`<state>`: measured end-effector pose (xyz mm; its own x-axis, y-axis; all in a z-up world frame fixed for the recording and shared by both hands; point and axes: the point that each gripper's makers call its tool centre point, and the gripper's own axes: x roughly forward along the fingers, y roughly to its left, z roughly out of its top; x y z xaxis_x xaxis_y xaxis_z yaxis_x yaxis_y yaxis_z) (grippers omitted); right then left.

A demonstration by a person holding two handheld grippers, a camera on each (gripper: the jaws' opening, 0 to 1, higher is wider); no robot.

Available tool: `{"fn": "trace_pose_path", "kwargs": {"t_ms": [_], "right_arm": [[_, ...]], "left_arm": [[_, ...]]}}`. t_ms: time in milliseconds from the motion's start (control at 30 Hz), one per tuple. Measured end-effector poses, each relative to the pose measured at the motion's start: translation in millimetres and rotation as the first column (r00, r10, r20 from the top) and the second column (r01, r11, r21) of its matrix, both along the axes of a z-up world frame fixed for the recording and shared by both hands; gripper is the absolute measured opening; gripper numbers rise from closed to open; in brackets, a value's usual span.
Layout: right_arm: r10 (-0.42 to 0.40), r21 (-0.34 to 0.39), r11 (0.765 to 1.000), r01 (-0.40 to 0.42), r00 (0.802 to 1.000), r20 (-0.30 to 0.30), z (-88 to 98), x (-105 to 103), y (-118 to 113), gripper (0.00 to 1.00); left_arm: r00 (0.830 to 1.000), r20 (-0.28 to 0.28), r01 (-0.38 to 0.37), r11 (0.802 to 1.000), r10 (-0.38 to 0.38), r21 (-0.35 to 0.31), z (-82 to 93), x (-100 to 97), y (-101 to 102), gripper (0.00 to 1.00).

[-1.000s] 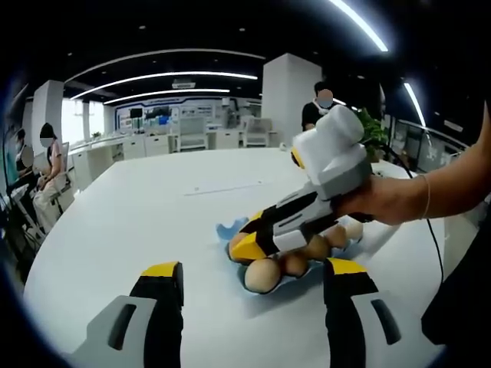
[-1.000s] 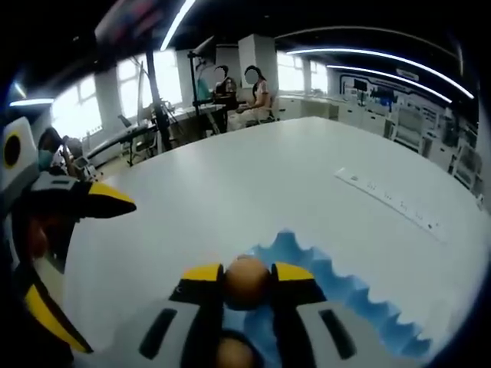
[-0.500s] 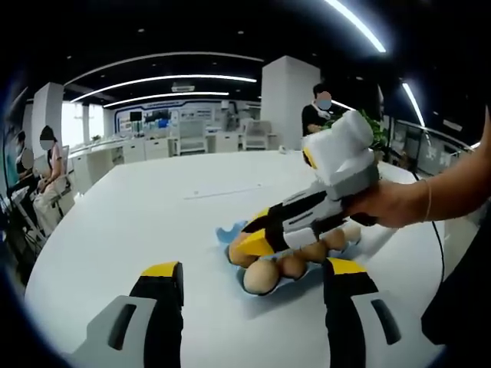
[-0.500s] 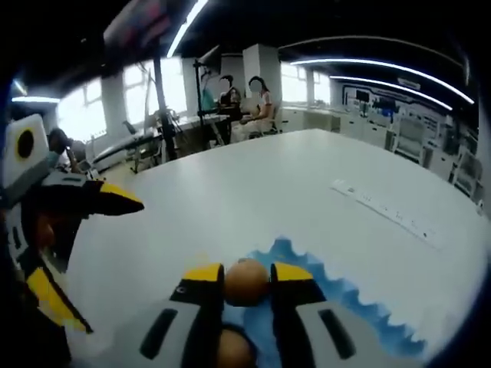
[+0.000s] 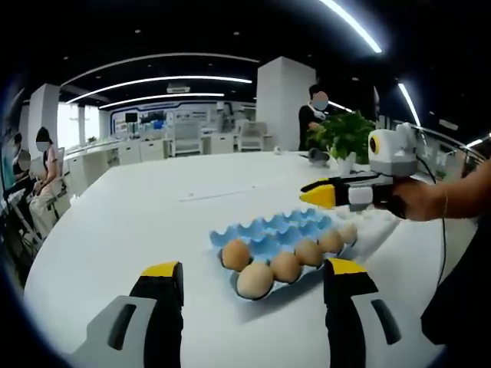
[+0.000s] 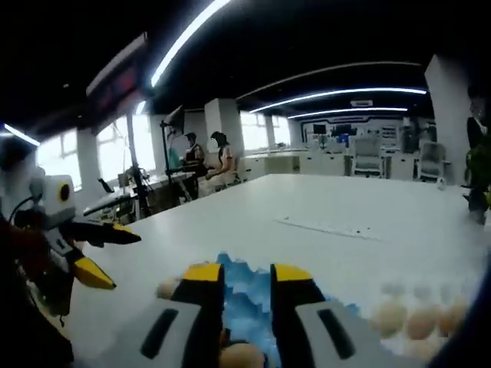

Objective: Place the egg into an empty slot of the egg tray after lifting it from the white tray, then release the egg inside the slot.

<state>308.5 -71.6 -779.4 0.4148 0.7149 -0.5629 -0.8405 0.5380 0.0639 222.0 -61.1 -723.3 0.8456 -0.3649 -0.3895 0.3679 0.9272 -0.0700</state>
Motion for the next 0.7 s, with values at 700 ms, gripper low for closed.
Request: {"fn": "trace_pose_path", "kwargs": {"t_ms": [700], "right_arm": [[-0.215,0.322,0.933,0.162,0.967,0.134,69.6,0,-104,0.29]], "left_arm": [[1.0,0.017,0.023,1.0,-0.022,-0.004,4.6,0.6,-8,0.75]]}}
